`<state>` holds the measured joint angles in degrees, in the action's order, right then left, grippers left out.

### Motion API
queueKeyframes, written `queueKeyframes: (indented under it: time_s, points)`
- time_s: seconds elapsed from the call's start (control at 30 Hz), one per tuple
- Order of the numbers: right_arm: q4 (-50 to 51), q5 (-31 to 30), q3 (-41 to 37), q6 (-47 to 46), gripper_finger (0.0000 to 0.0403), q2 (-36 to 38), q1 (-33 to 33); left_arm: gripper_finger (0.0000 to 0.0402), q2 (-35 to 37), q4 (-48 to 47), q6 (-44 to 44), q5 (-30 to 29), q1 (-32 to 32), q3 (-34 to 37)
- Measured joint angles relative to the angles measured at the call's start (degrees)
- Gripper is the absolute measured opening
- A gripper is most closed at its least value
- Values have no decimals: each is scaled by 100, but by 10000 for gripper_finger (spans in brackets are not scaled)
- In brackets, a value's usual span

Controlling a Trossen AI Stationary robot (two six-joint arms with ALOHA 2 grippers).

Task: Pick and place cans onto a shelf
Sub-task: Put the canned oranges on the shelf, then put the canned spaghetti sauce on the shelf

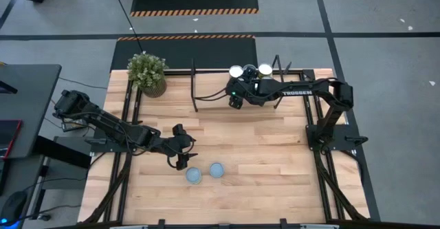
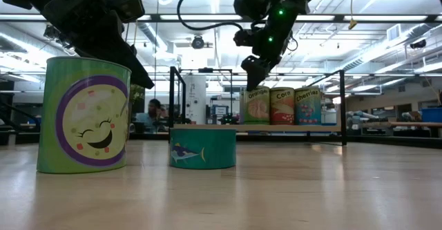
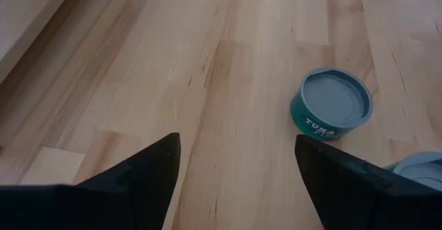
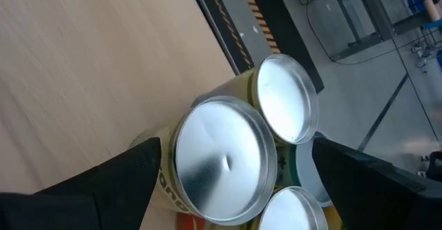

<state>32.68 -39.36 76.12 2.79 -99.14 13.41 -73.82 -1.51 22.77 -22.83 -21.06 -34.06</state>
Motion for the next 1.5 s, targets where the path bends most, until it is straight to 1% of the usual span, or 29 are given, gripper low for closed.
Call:
queueKeyframes:
  time_s: [0.1, 0.3, 0.47, 0.6, 0.7, 0.77, 0.87, 0.97, 1.03, 1.1, 1.2, 1.3, 1.37, 1.43, 1.5]
  points:
    - [-24, -10, 39, 2, 384, 82, -103, 291, -1, 0, -10, 0, 0, 0]
    - [146, 26, 456, -11, 384, 140, -402, 291, -2, -66, -5, 35, 2, 0]
    - [281, 519, 555, -116, 384, 142, -849, 291, 184, -473, 18, 527, 1, -40]
    - [301, 1160, 555, -620, 384, 141, -1221, 291, 402, -749, -44, 746, -80, -150]
    - [256, 1534, 557, -1041, 384, 100, -1569, 291, 546, -972, -383, 981, -203, -217]
    - [255, 1564, 553, -1224, 384, 64, -1827, 291, 605, -1145, -654, 1194, -302, -265]
    - [246, 1562, 553, -1404, 384, -19, -2195, 291, 649, -1311, -814, 1660, -458, -291]
    - [76, 1538, 553, -1575, 384, -130, -2534, 291, 649, -1569, -534, 2126, -644, -291]
    - [-125, 1508, 553, -1620, 384, -266, -2735, 291, 617, -1716, -304, 2310, -794, -291]
    - [-249, 1508, 548, -1617, 384, -392, -2913, 291, 544, -1777, -53, 2304, -953, -289]
    - [-818, 1523, 555, -1508, 384, -708, -3115, 291, 448, -1809, 296, 2294, -1234, -279]
    - [-1404, 1639, 551, -1323, 384, -1062, -3239, 291, 255, -1794, 394, 2250, -1395, -275]
    - [-1631, 1737, 542, -1288, 384, -1230, -3304, 291, 150, -1696, 577, 2039, -1457, -270]
    - [-1964, 1858, 549, -1308, 384, -1356, -3332, 291, 37, -1664, 764, 1701, -1486, -274]
    - [-2025, 1898, 548, -1340, 384, -1429, -3345, 291, -114, -1434, 872, 1428, -1486, -271]
